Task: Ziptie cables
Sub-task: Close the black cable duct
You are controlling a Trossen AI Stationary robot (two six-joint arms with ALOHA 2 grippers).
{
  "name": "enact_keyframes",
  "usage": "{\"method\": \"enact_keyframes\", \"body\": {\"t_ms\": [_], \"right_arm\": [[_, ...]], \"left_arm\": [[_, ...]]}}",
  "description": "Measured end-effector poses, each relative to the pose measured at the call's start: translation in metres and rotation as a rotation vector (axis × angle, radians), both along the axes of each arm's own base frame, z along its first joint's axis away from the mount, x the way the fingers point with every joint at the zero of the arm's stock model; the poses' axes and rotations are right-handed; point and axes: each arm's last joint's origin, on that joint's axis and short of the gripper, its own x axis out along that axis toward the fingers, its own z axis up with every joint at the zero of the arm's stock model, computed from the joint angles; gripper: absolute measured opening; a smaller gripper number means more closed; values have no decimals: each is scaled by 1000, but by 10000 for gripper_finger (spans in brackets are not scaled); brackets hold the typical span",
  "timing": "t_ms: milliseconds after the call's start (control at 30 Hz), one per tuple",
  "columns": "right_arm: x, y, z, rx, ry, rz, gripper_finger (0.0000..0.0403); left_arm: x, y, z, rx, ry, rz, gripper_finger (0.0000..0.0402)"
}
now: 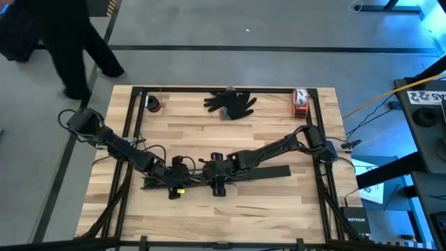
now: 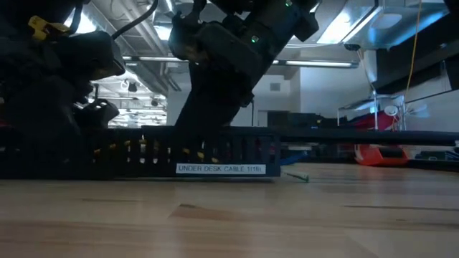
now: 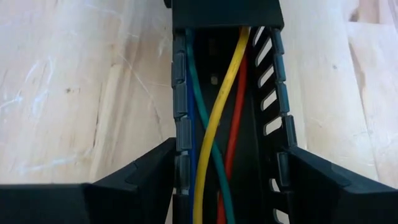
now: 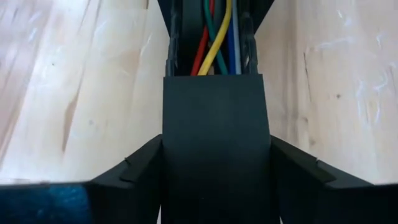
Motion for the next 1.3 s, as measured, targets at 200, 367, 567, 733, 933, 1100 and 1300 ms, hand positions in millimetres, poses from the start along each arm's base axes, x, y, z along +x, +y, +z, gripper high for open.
{"method": "enact_keyframes", "body": {"t_ms": [200, 367, 567, 733, 933, 1100, 1300], "right_arm": [[3, 5, -8, 72, 9, 23, 224], [1, 8, -9, 46, 23, 15, 230], [1, 7, -10, 49, 30, 6, 232], [3, 6, -10, 49, 17, -8, 233], [3, 7, -10, 46, 13, -8, 233], [6, 8, -10, 55, -20, -8, 234], [6, 7, -10, 53, -24, -13, 234]], "left_arm": [[1, -1, -3, -10, 10, 4, 237], [0, -1, -2, -24, 16, 8, 237], [1, 1, -2, -48, 19, 27, 249], [5, 3, -1, -58, -3, 55, 289], [7, 0, 7, -105, -29, 22, 299], [6, 0, 6, -50, -30, 18, 284], [8, 3, 3, -26, -32, 37, 214]]}}
